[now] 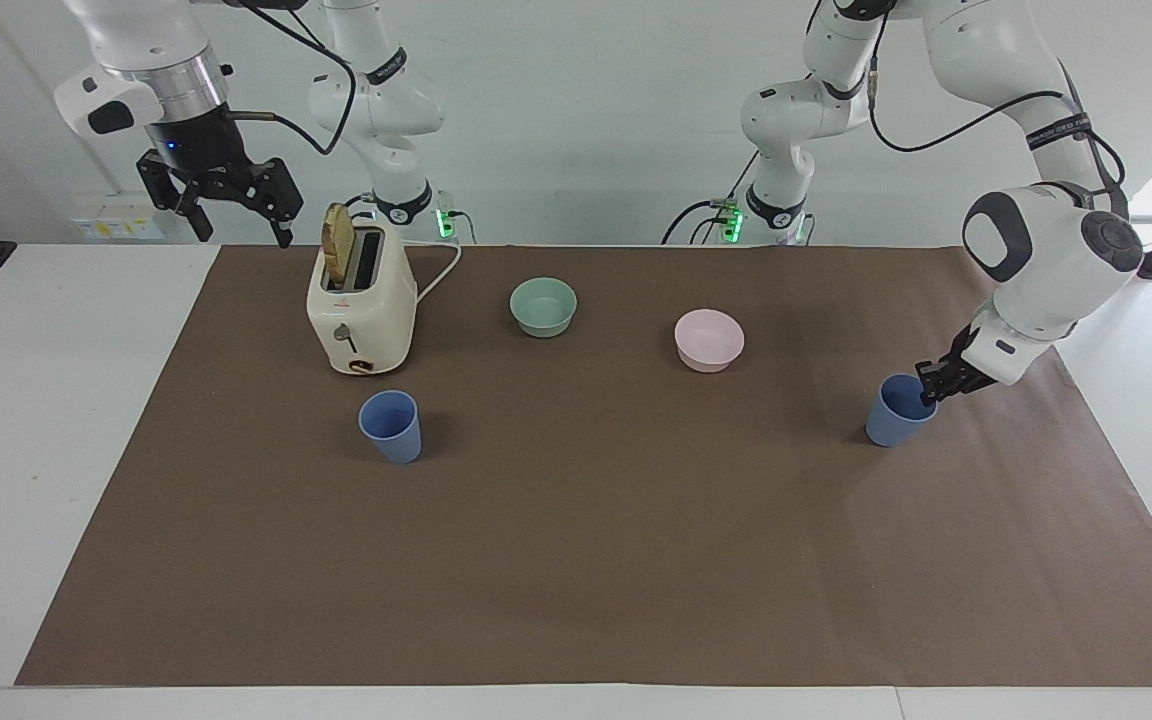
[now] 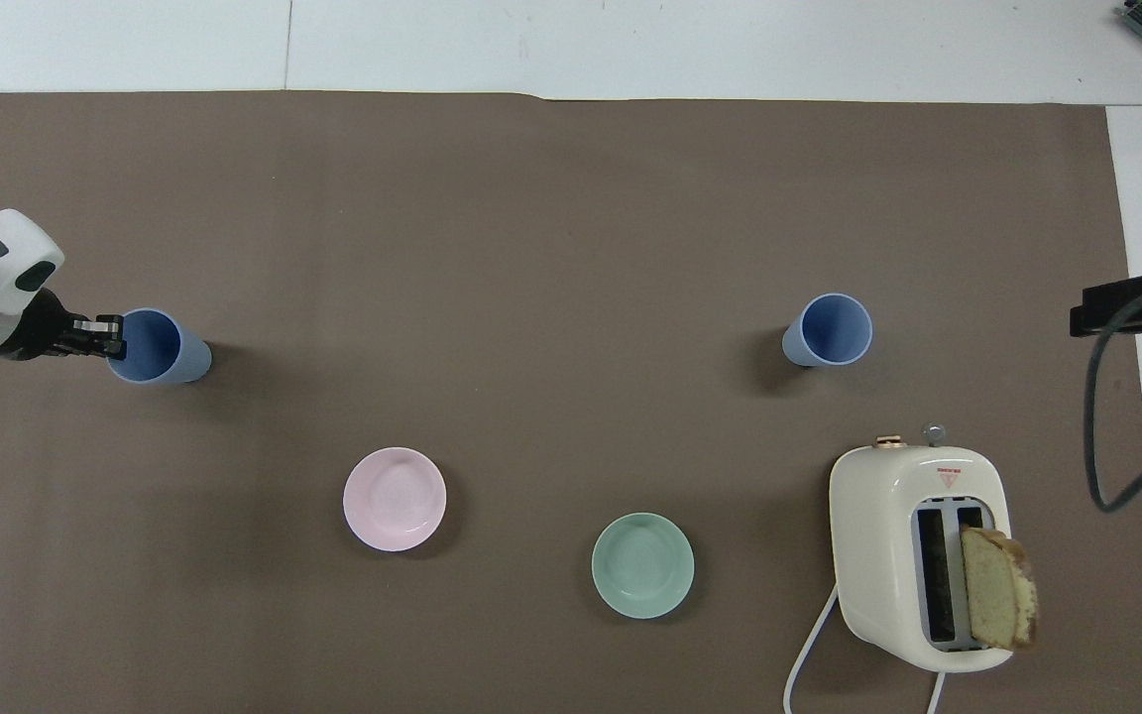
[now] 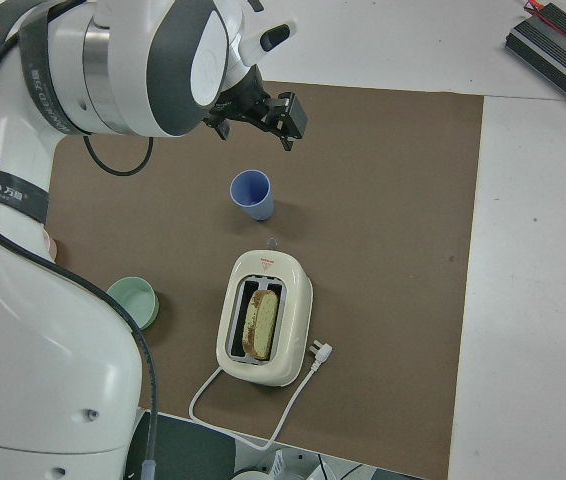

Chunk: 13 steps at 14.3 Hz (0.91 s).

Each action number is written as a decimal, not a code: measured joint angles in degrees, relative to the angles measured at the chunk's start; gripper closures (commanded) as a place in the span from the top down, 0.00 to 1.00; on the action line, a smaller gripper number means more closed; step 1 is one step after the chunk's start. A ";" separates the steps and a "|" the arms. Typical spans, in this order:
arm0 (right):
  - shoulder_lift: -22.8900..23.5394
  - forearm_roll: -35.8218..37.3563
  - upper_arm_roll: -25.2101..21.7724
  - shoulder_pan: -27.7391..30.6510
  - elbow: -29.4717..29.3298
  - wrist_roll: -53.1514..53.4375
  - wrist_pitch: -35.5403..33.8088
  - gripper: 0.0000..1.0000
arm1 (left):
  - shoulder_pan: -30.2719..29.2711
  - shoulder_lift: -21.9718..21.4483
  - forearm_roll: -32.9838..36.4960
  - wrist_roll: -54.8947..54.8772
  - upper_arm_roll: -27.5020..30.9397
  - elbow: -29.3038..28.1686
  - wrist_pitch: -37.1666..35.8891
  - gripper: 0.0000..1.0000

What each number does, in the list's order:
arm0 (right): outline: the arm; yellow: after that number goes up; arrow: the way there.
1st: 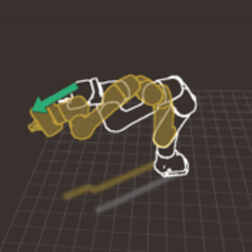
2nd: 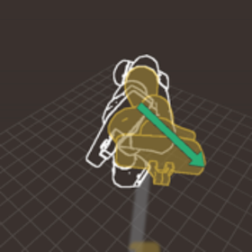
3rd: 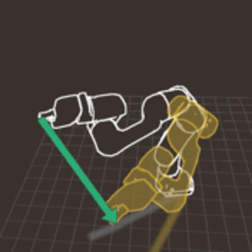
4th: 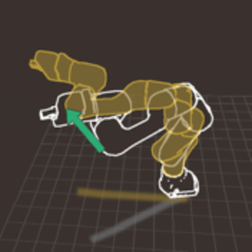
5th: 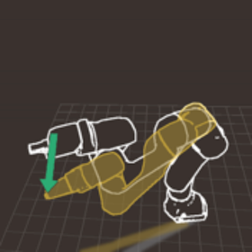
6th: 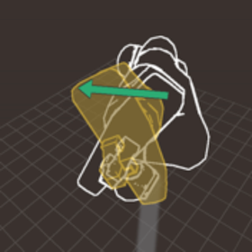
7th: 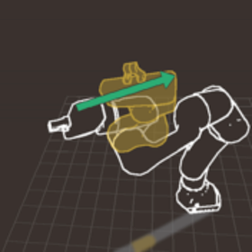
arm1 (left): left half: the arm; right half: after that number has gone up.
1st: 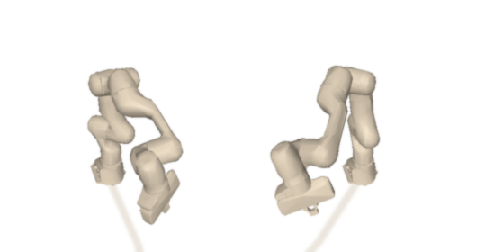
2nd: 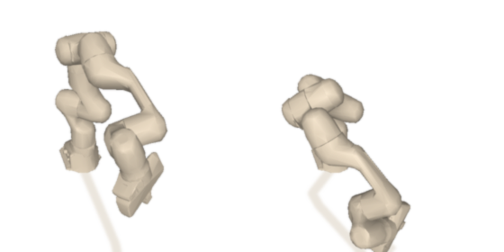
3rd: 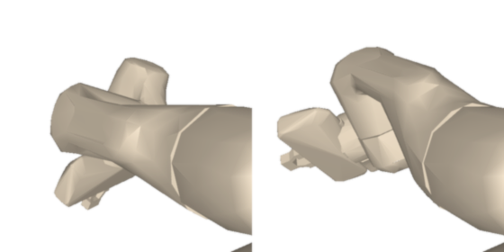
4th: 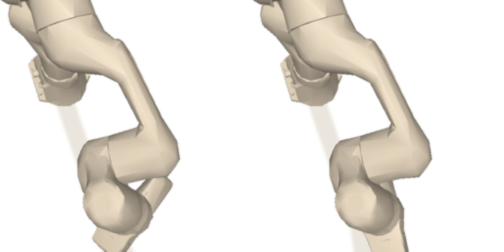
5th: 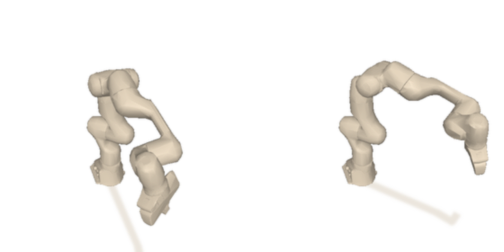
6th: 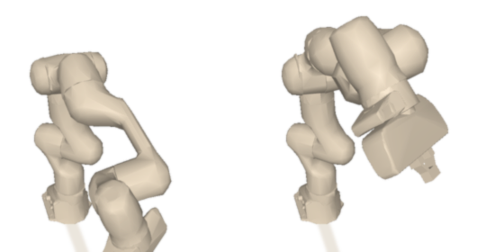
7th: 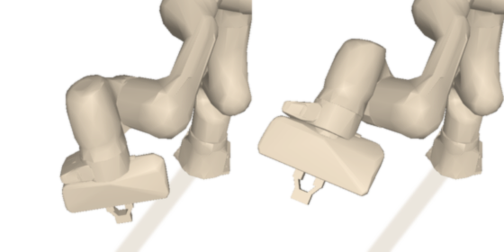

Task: Stack blue cups with both arms
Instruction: 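Slide the blue cup with the left gripper toward the table center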

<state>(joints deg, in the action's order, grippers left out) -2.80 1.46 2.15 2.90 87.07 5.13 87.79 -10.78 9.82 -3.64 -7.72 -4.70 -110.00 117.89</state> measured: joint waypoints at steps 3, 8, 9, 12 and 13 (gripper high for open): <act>0.00 0.00 0.00 0.00 0.00 0.00 0.00 1.00 | 0.01 -0.29 -2.90 2.75 -0.35 6.20 -6.08 0.00; 0.00 0.00 0.00 0.00 0.00 0.00 0.00 1.00 | 0.18 -2.06 -3.61 17.22 -8.63 12.92 -12.49 0.00; 0.00 0.00 0.00 0.00 0.00 0.00 0.00 1.00 | 0.30 -2.11 -3.61 20.55 -10.96 13.06 -12.57 0.00; -0.01 0.00 0.00 0.00 0.02 0.00 -0.11 1.00 | 3.28 -1.99 -3.60 28.65 -14.69 13.04 -12.57 0.00; -0.01 0.00 0.00 0.00 0.02 0.00 -0.11 1.00 | 4.95 -1.95 -3.60 31.04 -14.84 13.04 -12.49 0.00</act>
<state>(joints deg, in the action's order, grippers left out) -2.80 1.46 2.15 2.90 87.09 5.13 87.67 -5.83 7.87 -7.24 23.31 -19.53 -96.96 105.41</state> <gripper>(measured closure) 0.000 0.956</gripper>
